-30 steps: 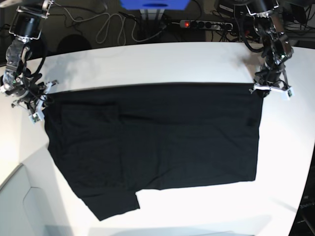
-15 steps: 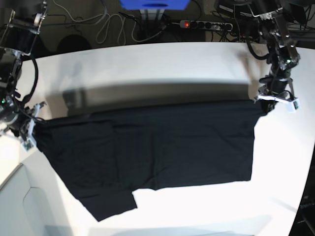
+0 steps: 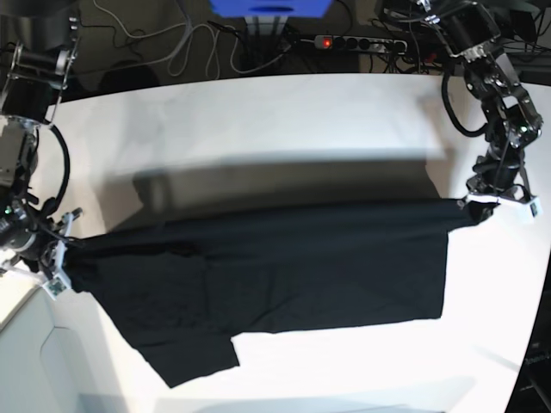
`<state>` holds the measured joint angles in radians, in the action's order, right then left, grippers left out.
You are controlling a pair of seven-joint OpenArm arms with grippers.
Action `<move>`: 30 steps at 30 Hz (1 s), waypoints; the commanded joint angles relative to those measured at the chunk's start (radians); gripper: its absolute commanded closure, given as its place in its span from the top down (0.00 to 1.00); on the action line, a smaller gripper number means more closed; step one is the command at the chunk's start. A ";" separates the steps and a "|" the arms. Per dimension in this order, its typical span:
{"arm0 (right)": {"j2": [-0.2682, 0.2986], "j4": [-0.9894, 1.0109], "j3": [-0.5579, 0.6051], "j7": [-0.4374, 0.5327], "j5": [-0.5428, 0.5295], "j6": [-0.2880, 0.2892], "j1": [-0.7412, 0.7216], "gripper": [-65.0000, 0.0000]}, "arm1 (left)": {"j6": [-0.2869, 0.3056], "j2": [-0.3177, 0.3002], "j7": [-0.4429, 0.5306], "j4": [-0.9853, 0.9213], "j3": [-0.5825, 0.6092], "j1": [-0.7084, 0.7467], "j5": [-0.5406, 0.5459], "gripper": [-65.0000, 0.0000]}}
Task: Fold the T-shirt properly
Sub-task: 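Drag the held shirt edge back across the table with both grippers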
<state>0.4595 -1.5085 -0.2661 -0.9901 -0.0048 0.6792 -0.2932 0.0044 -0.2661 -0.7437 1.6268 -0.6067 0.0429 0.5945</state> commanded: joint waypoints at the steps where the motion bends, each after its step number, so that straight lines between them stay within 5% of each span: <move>1: 0.026 -0.011 -0.014 0.007 0.015 0.014 -0.024 0.00 | -0.007 -0.020 0.025 0.019 -0.011 -0.007 -0.006 0.00; 30: 0.028 -0.108 -0.072 0.001 0.016 0.014 0.090 0.00 | -0.005 0.001 0.022 0.069 -0.040 0.122 -0.006 0.00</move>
<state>0.4625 -1.6005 -0.3260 -0.9859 -0.0086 0.6796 -0.1947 0.0082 -0.2462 -0.7563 1.6775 -0.6357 0.1677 0.5953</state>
